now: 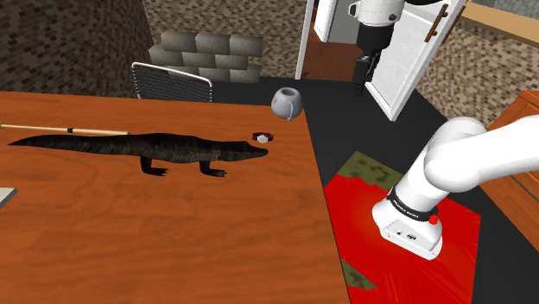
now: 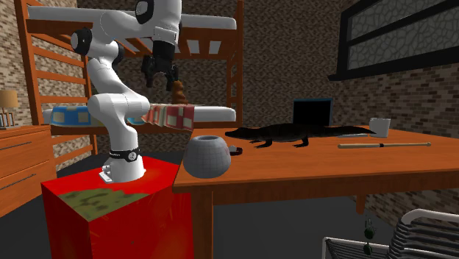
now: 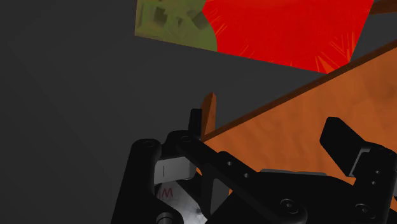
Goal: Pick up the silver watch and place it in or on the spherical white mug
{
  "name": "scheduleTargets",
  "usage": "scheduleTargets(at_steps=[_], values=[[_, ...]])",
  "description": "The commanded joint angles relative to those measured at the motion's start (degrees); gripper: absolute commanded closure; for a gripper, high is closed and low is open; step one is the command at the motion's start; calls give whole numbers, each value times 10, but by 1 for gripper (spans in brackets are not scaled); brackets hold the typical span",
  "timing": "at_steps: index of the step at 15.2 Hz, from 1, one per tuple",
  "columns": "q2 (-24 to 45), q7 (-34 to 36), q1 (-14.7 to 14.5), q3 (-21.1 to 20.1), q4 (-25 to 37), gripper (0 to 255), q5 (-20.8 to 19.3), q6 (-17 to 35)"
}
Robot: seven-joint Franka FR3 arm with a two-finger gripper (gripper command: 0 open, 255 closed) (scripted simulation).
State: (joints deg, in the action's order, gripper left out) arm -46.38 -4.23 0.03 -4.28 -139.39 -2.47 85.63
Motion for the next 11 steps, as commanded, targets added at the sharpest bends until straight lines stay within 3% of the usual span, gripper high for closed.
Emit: scheduleTargets(at_steps=[1, 11], values=[[0, 0, 0, 0, 0, 0, 0, 0], [145, -8, -33, -35, -19, 0, 16, 213]])
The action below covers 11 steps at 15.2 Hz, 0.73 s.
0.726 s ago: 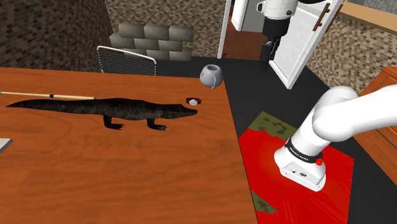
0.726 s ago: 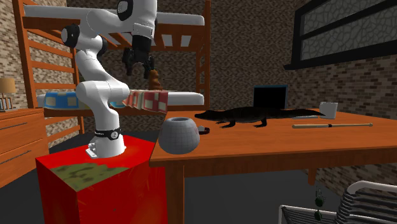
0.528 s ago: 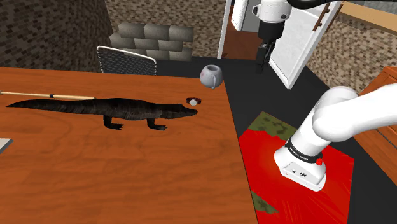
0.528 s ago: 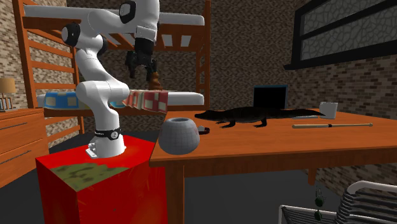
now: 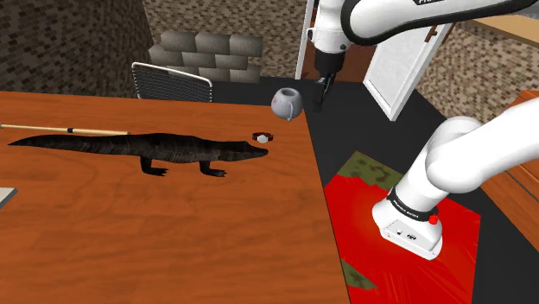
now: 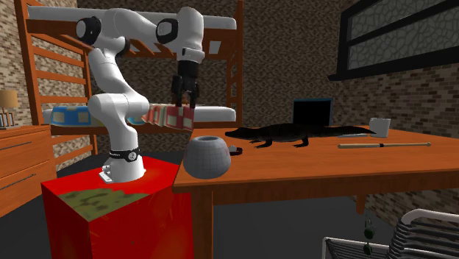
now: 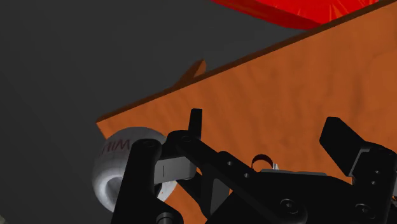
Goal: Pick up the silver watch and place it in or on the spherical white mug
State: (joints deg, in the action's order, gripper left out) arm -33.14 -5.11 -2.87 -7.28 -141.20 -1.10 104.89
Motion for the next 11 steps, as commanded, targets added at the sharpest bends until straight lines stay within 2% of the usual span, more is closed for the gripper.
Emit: scheduleTargets(at_steps=[1, 11], values=[[30, 0, -7, -9, 1, 0, 3, 41], [217, 4, -27, -52, 63, 0, -18, 214]])
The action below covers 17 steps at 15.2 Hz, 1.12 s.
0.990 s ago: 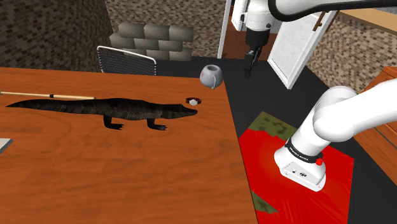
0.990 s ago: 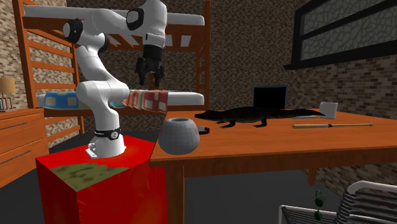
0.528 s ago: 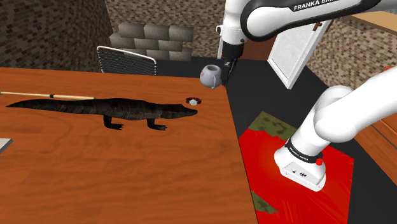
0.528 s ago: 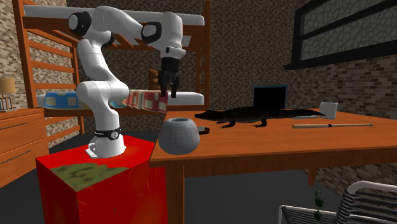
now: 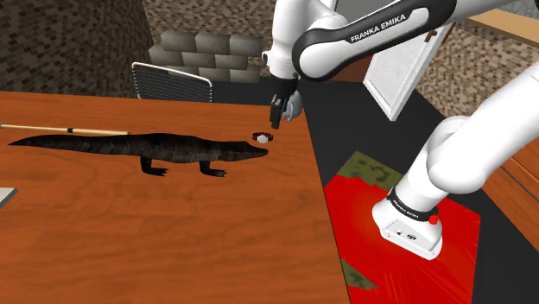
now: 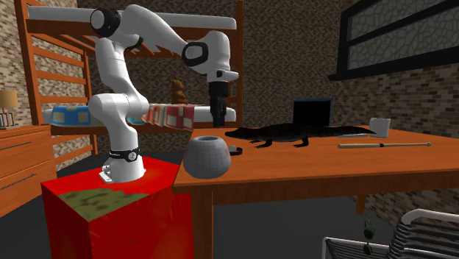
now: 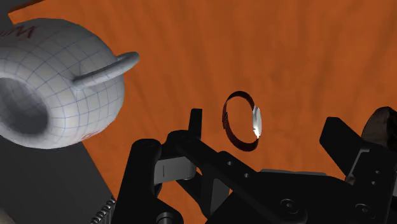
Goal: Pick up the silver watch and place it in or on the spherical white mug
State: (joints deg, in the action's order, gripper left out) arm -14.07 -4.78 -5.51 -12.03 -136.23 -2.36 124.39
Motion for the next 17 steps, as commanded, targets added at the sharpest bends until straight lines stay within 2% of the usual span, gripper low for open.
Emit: scheduleTargets(at_steps=[1, 5, 13, 17], values=[[46, 3, -2, -8, 23, 0, -11, 33], [124, 13, -10, -23, 68, 0, -37, 83], [167, 28, -8, -21, 53, 0, -59, 138], [167, 28, -9, -21, 53, 0, -59, 138]])
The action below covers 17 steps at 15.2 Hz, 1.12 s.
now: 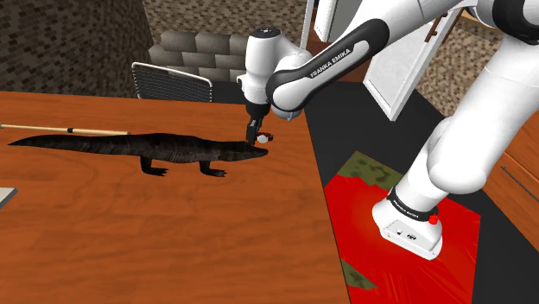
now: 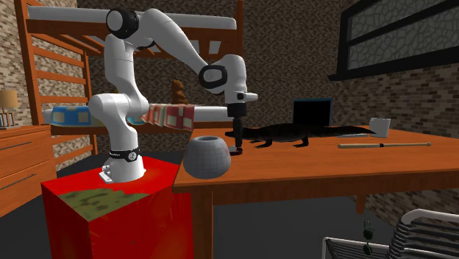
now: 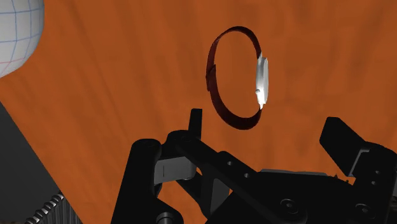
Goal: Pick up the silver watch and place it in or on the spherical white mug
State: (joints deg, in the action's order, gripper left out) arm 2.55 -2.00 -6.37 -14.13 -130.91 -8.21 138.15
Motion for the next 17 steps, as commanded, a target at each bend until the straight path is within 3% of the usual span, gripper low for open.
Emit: scheduleTargets(at_steps=[1, 4, 5, 14, 17], values=[[0, 0, 0, 0, 0, 0, 0, 1], [0, 0, 0, 0, 0, 0, 0, 1], [0, 0, 0, 0, 0, 255, 0, 1], [0, 0, 0, 0, 0, 255, 0, 1], [-15, -7, 0, -1, 8, 255, 8, -21]])
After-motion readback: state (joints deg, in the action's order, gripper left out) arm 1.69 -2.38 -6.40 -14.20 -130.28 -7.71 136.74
